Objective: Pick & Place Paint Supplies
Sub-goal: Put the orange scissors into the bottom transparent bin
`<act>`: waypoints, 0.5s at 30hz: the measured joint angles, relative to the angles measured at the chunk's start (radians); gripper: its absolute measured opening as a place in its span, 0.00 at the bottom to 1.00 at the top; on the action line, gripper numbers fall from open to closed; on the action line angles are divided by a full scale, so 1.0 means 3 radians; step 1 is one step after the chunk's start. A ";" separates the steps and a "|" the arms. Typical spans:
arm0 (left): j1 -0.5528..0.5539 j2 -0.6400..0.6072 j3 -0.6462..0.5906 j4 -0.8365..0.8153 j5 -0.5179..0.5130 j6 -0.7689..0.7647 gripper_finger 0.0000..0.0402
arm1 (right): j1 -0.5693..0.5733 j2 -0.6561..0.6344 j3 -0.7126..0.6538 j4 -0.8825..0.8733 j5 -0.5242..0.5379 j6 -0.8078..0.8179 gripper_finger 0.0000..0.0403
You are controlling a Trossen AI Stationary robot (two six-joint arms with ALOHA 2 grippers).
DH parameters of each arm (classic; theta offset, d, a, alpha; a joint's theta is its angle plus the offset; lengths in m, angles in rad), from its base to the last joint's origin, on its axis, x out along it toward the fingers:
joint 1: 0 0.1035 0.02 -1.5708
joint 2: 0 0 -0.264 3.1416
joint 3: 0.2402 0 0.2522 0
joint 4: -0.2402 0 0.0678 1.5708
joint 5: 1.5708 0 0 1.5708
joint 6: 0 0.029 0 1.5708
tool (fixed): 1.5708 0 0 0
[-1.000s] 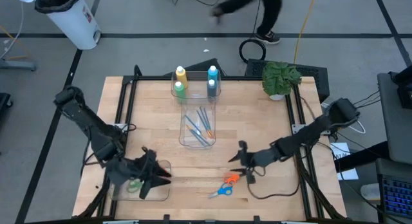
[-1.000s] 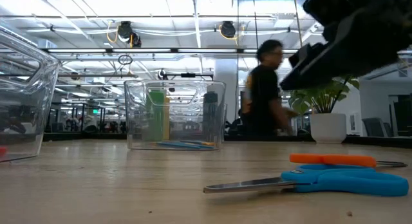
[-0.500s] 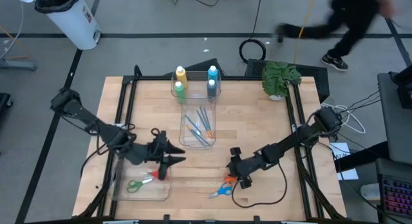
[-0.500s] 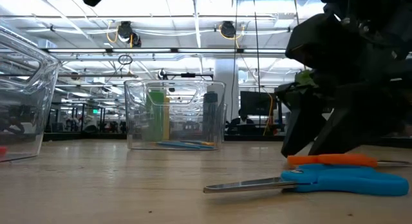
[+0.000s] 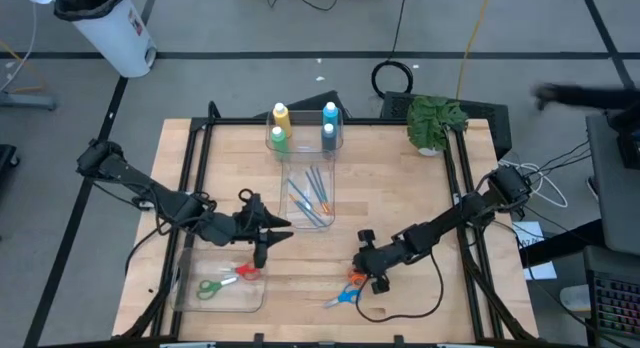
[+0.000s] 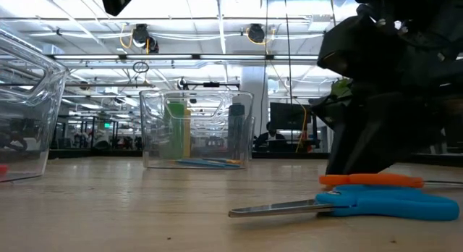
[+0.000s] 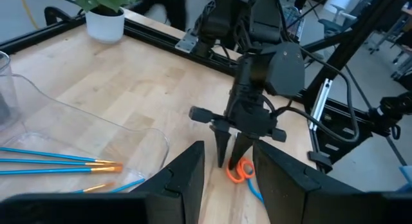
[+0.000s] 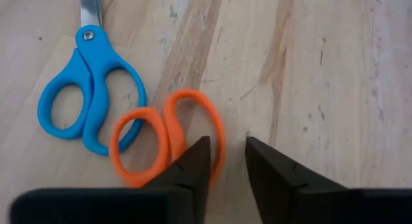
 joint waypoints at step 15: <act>0.0045 0.0000 0.0000 0.0003 0.0002 0.0003 0.34 | -0.0003 -0.0240 -0.0025 -0.0023 0.0035 -0.0257 0.01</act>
